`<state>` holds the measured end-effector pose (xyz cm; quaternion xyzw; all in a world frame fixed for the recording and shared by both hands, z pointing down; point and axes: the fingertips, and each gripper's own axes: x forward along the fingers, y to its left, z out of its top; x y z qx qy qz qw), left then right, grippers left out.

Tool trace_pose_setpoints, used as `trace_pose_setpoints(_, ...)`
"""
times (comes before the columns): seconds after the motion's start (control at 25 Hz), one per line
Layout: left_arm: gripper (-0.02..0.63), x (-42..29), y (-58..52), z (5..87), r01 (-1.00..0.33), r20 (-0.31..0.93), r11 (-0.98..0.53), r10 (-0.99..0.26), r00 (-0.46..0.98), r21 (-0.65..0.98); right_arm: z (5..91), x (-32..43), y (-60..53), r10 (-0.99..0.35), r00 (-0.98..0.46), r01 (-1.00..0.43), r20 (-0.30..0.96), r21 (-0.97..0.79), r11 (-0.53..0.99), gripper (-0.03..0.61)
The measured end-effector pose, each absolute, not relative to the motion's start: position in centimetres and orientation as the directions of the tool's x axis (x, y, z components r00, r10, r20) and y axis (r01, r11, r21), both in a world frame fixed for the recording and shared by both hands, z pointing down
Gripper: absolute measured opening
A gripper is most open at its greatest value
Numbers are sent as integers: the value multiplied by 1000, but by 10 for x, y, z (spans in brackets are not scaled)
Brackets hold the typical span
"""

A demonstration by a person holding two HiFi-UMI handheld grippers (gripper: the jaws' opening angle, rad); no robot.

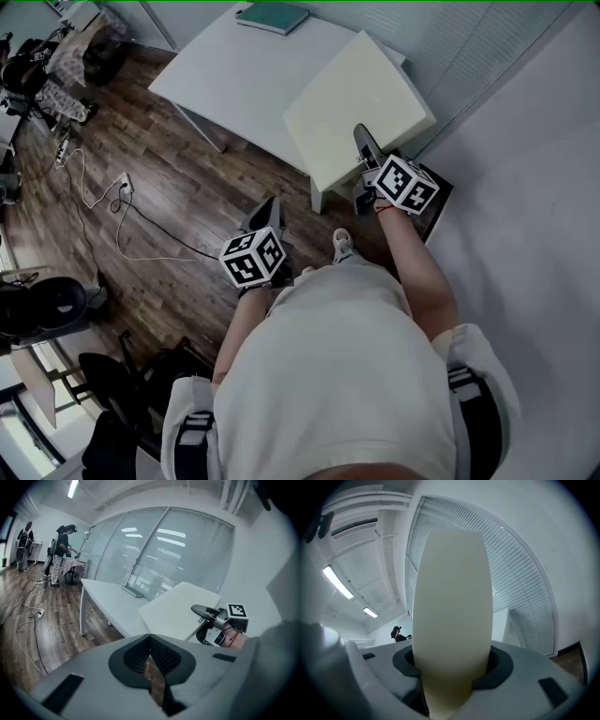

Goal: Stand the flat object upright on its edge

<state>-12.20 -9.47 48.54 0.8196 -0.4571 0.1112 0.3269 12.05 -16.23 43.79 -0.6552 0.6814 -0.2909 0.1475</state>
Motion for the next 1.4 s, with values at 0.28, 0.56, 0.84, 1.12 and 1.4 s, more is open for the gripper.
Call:
trace_pose_setpoints(0.28, 20, -115, -108, 487, -832, 483, -352, -689, 540, 428, 426, 124, -192, -978, -94, -891, 187, -453, -1, 272)
trace_pose_setpoints(0.56, 20, -108, -124, 486, -843, 480, -333, -706, 520, 422, 419, 129, -228, -976, -90, -952, 197, -305, 26, 272)
trace_pose_setpoints(0.84, 20, -101, -136, 494, -857, 491, -303, -718, 493, 417, 423, 136, -268, -975, -85, -974, 203, -225, 38, 270)
trace_pose_setpoints(1.12, 20, -94, -150, 497, -865, 491, -286, -730, 476, 412, 424, 136, -302, -975, -84, -988, 203, -143, 55, 270)
trace_pose_setpoints(1.4, 20, -84, -162, 498, -874, 493, -267, -742, 455, 406, 426, 136, -331, -975, -101, -994, 199, -62, 90, 272)
